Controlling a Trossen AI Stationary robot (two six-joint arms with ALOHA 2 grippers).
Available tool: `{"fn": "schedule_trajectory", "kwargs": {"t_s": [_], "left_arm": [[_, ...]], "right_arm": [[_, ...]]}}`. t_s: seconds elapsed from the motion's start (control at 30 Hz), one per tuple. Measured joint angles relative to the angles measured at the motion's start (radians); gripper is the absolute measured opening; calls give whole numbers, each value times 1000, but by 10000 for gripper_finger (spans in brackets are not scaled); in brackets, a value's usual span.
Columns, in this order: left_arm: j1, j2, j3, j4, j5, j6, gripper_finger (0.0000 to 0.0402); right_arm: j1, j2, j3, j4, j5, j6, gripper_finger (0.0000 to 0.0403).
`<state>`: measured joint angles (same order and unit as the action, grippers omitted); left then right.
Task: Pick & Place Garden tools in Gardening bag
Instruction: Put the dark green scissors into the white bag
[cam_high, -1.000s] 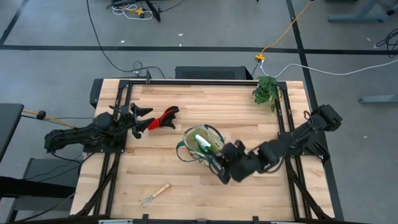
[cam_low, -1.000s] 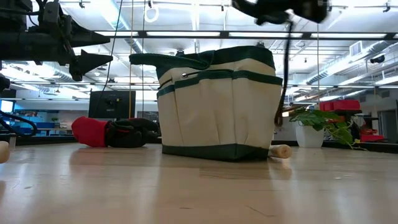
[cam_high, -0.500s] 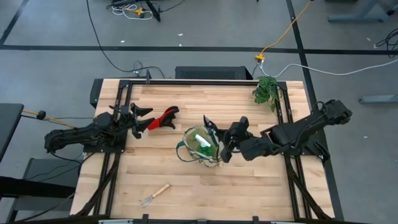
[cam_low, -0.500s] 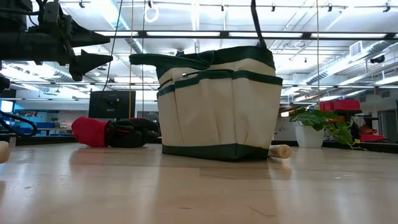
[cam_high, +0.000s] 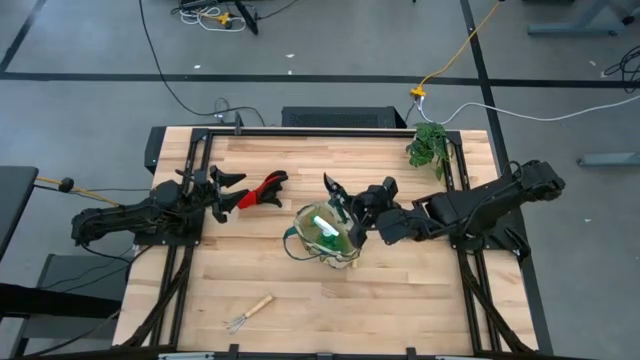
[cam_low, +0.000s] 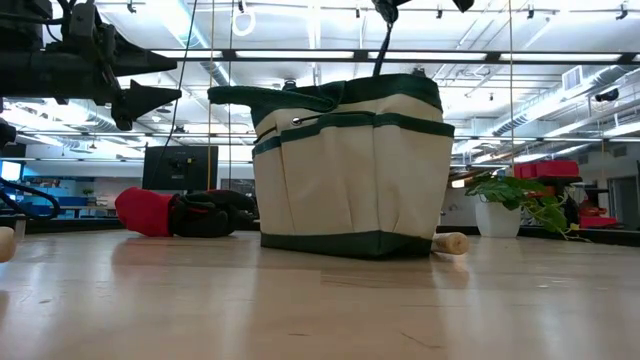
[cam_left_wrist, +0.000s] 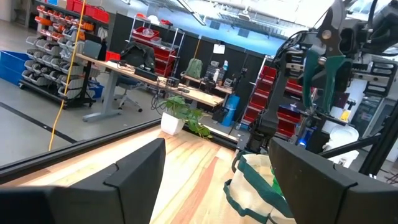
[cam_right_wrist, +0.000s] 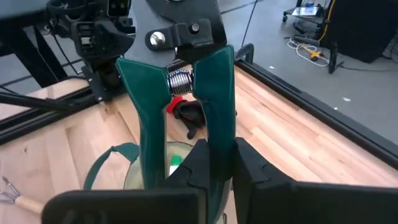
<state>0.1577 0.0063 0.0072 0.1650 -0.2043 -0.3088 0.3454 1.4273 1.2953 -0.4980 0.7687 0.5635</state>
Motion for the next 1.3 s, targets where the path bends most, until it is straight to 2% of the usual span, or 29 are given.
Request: {"fn": "schedule_trajectory", "kwargs": {"t_s": [0.27, 0.53, 0.8, 1.03, 1.3], "left_arm": [[0, 0, 0, 0, -1, 1, 291], [0, 0, 0, -4, -1, 5, 291], [0, 0, 0, -4, -1, 6, 291], [0, 0, 0, -4, -1, 5, 291], [0, 0, 0, -5, -1, 5, 291]], "right_arm": [[31, 25, -34, 2, -1, 75, 23], [37, 24, -238, 298, -36, 87, 22], [68, 24, -375, 442, -5, 151, 22], [105, 28, -490, 615, 38, 143, 22], [117, 28, -572, 706, 77, 154, 22]]}}
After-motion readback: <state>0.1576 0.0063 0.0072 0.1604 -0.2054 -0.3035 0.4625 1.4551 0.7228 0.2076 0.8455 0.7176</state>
